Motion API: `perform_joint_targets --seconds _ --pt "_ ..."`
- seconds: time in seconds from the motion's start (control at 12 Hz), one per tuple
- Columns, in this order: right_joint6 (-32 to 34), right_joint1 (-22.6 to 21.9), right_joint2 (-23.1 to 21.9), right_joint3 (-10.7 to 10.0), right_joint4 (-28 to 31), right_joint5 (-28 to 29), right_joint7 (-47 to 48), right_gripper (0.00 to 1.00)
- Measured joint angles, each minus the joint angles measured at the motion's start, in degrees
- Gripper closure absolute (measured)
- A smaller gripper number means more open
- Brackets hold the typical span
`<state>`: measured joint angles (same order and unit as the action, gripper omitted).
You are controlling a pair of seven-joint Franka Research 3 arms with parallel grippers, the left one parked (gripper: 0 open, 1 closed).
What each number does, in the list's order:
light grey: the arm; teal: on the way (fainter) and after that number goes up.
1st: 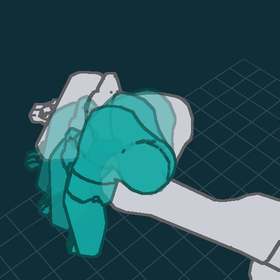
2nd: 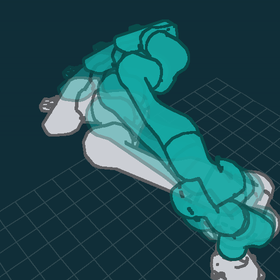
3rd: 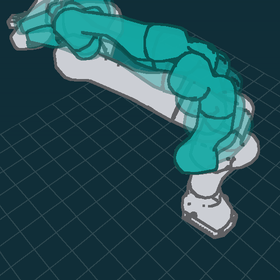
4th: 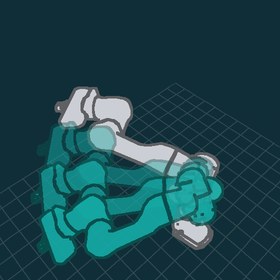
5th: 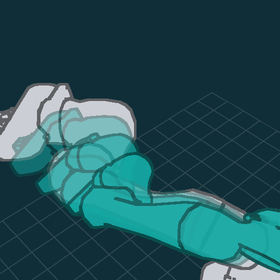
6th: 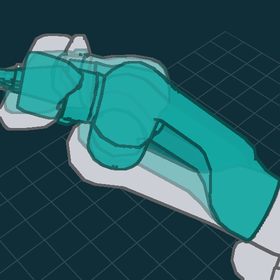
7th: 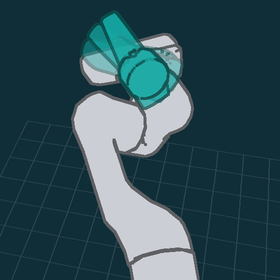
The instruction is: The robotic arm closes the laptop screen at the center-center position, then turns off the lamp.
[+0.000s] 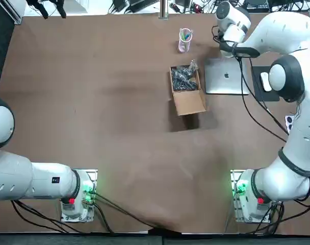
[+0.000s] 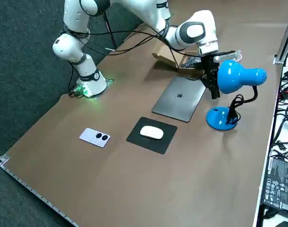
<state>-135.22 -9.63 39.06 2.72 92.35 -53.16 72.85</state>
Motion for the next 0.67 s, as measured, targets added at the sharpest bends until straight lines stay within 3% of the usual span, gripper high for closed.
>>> perform_joint_targets --seconds 0.67 --pt "-4.51 1.81 2.1 -0.02 0.0 -0.06 0.22 0.99"
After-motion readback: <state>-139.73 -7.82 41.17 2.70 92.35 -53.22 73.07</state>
